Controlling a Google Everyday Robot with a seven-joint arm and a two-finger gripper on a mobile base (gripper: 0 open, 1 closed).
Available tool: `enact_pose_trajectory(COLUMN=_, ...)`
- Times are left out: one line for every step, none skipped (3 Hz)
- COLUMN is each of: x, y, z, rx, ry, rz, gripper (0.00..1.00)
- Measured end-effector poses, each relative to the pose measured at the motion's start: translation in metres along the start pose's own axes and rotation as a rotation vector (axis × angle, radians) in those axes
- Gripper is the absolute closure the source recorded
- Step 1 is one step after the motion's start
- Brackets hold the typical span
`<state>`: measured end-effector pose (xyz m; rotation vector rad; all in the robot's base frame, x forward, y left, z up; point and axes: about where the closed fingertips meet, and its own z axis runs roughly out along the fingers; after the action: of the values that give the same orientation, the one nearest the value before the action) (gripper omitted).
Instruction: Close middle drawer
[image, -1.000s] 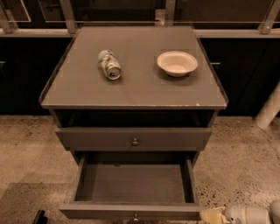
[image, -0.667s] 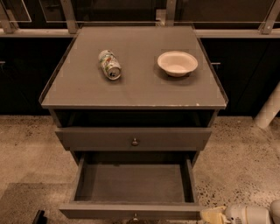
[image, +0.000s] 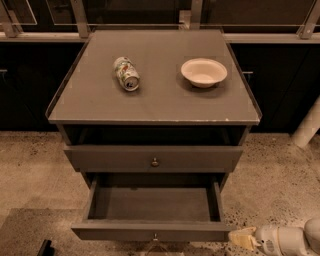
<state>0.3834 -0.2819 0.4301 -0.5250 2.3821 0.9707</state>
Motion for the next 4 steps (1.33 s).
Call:
enact_pose_trajectory(x=0.0, y=0.0, z=0.0, rx=0.0, ry=0.0, rz=0.0, gripper=1.0)
enact_pose_trajectory(x=0.005, y=-0.004, z=0.012, rx=-0.005, ry=-0.006, rz=-0.016, gripper=1.0)
enact_pose_trajectory(x=0.006, y=-0.003, z=0.029, rx=-0.03, ry=0.007, rz=-0.046, gripper=1.0)
enact_pose_trajectory(x=-0.004, y=0.0, z=0.052, rx=-0.065, ry=0.027, rz=-0.105, gripper=1.0)
